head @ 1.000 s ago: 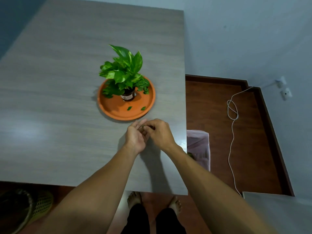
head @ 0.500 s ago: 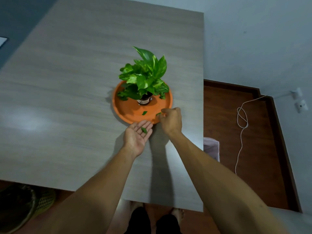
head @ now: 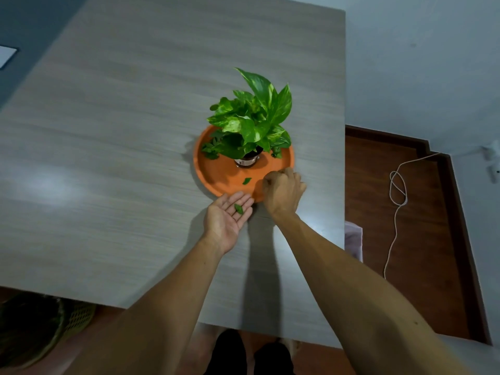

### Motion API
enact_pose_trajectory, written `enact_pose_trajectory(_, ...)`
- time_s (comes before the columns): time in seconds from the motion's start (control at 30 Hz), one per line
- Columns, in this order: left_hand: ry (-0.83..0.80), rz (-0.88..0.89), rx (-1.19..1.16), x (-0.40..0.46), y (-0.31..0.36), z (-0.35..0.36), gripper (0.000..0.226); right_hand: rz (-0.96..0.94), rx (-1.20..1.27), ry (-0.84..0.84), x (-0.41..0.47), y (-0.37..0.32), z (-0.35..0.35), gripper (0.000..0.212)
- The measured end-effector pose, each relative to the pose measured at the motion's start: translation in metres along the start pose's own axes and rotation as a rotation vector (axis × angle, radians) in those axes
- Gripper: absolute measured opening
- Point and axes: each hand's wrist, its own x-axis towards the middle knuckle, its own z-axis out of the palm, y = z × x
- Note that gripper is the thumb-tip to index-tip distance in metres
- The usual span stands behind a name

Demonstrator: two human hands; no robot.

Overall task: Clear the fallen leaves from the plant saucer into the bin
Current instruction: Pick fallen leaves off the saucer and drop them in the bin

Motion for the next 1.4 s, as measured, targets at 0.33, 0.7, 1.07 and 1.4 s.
enact_pose_trajectory(0.33, 0.015, 0.031, -0.012, -0.005, 0.017, -0.014, 0.044, -0.144, 0.021, -0.113, -0.002, -0.027, 0.018, 0.018)
enact_pose_trajectory(0.7, 0.025, 0.028, -0.002, -0.006, 0.021, -0.028, 0.045, -0.149, -0.042, -0.082, 0.000, -0.029, 0.031, 0.022)
enact_pose_trajectory(1.07, 0.023, -0.005, 0.024, -0.025, -0.003, 0.012, 0.043, -0.157, 0.618, -0.266, -0.060, -0.017, -0.038, 0.008)
enact_pose_trajectory(1.4, -0.053, -0.090, 0.084, -0.051, -0.076, 0.065, 0.027, -0.151, 0.532, -0.212, -0.086, 0.063, -0.110, 0.022)
